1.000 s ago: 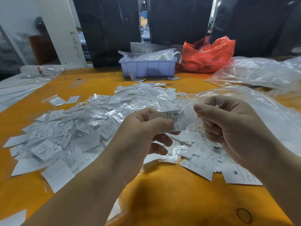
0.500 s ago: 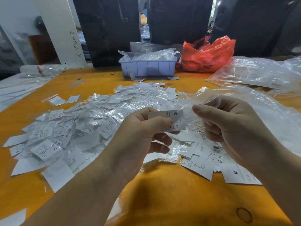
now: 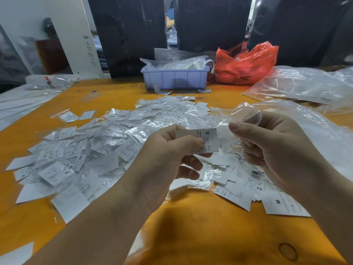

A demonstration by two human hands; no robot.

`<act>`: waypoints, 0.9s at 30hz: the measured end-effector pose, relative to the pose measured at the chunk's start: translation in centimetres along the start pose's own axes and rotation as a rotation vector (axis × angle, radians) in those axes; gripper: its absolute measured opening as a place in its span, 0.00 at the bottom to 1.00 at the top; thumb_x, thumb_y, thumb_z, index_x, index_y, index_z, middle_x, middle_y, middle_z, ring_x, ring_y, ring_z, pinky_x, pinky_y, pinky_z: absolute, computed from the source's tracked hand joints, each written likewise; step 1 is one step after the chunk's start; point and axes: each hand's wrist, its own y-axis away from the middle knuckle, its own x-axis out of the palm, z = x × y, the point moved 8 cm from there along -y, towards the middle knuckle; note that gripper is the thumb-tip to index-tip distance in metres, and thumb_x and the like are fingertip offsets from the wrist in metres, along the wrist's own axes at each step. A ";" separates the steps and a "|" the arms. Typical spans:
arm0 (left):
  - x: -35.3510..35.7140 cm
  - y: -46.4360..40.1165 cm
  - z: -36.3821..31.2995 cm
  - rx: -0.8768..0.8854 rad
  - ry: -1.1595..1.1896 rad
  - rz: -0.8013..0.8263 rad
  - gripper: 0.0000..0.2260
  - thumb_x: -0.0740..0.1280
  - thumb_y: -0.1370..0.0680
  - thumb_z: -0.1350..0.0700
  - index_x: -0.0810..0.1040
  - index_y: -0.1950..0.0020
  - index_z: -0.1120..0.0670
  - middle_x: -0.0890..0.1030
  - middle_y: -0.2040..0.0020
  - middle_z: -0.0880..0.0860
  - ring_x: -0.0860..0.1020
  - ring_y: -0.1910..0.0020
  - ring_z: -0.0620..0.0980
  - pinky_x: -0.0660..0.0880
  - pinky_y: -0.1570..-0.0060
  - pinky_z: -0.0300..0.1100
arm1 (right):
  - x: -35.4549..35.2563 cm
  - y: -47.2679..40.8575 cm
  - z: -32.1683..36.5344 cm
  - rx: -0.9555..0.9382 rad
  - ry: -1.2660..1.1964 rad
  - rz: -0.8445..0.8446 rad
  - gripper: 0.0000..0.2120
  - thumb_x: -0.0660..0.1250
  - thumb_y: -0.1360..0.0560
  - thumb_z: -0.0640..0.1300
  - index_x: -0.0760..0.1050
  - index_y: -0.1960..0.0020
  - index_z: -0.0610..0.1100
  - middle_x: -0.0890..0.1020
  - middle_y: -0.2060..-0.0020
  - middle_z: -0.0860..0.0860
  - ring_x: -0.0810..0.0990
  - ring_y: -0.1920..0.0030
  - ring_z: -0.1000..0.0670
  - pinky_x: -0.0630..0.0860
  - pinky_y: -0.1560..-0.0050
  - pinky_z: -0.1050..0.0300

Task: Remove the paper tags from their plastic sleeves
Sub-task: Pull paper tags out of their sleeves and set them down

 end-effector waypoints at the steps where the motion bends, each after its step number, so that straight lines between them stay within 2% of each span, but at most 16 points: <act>1: -0.1 0.0 0.0 0.000 -0.002 -0.009 0.02 0.70 0.29 0.62 0.79 0.57 0.58 0.83 0.65 0.57 0.77 0.74 0.48 0.73 0.75 0.38 | 0.2 0.0 0.1 -0.007 0.007 0.019 0.12 0.72 0.35 0.49 0.73 0.72 0.48 0.62 0.76 0.49 0.55 0.75 0.49 0.57 0.77 0.60; 7: -0.3 0.1 0.1 -0.004 -0.001 -0.031 0.03 0.67 0.24 0.65 0.79 0.56 0.58 0.83 0.64 0.57 0.77 0.73 0.48 0.74 0.75 0.39 | 0.7 0.2 0.1 -0.023 0.052 0.068 0.14 0.76 0.32 0.47 0.73 0.71 0.48 0.62 0.77 0.53 0.56 0.76 0.52 0.59 0.77 0.61; 10: -0.2 0.1 0.1 -0.007 0.004 -0.023 0.01 0.69 0.26 0.63 0.79 0.56 0.58 0.83 0.64 0.57 0.77 0.73 0.48 0.74 0.75 0.39 | 0.8 0.1 -0.1 -0.008 0.043 0.077 0.13 0.73 0.32 0.46 0.73 0.71 0.48 0.61 0.76 0.52 0.56 0.75 0.51 0.60 0.77 0.62; 13: -0.2 0.1 0.2 -0.012 -0.006 -0.018 0.05 0.70 0.31 0.59 0.80 0.56 0.57 0.83 0.63 0.56 0.78 0.72 0.48 0.74 0.74 0.39 | 0.8 0.1 -0.4 0.013 0.035 0.083 0.11 0.73 0.33 0.46 0.74 0.70 0.47 0.59 0.75 0.49 0.55 0.74 0.50 0.60 0.77 0.62; 16: 0.0 0.1 0.2 -0.012 -0.036 -0.010 0.02 0.70 0.32 0.58 0.82 0.62 0.52 0.83 0.63 0.54 0.78 0.70 0.48 0.75 0.72 0.39 | 0.9 0.0 -0.6 0.033 0.023 0.085 0.07 0.73 0.34 0.46 0.77 0.67 0.46 0.57 0.72 0.43 0.54 0.72 0.46 0.60 0.77 0.62; 18: 0.0 0.1 0.2 -0.014 -0.052 -0.014 0.04 0.70 0.32 0.57 0.82 0.67 0.50 0.82 0.64 0.53 0.78 0.70 0.48 0.75 0.72 0.39 | 0.8 0.0 -0.6 0.041 0.007 0.086 0.06 0.72 0.33 0.46 0.78 0.66 0.46 0.58 0.73 0.45 0.54 0.72 0.47 0.60 0.77 0.62; 21: -0.1 0.1 0.1 -0.009 -0.104 -0.030 0.03 0.71 0.33 0.56 0.80 0.67 0.50 0.82 0.64 0.52 0.78 0.68 0.47 0.74 0.71 0.37 | 0.9 0.0 -0.6 0.041 -0.004 0.095 0.06 0.72 0.33 0.45 0.78 0.66 0.46 0.60 0.74 0.46 0.56 0.73 0.49 0.61 0.77 0.62; 24: -0.4 0.2 0.1 -0.012 -0.112 -0.065 0.09 0.73 0.28 0.59 0.80 0.66 0.49 0.81 0.63 0.53 0.73 0.69 0.45 0.72 0.72 0.36 | 1.1 0.1 -0.6 0.043 0.002 0.112 0.06 0.75 0.33 0.44 0.79 0.66 0.45 0.59 0.74 0.45 0.56 0.73 0.49 0.61 0.77 0.62; 25: -0.5 0.2 0.1 -0.023 -0.086 -0.074 0.11 0.72 0.26 0.59 0.80 0.67 0.49 0.80 0.61 0.54 0.71 0.70 0.45 0.71 0.72 0.36 | 1.2 0.1 -0.6 0.042 0.007 0.116 0.08 0.77 0.34 0.44 0.79 0.66 0.45 0.61 0.75 0.46 0.57 0.74 0.51 0.61 0.77 0.63; 27: -0.4 0.2 0.1 -0.050 0.001 -0.075 0.12 0.71 0.26 0.60 0.80 0.69 0.48 0.78 0.59 0.56 0.68 0.72 0.45 0.69 0.74 0.36 | 1.3 0.2 -0.5 0.038 0.019 0.120 0.07 0.76 0.36 0.47 0.79 0.66 0.46 0.65 0.78 0.50 0.59 0.76 0.53 0.62 0.77 0.63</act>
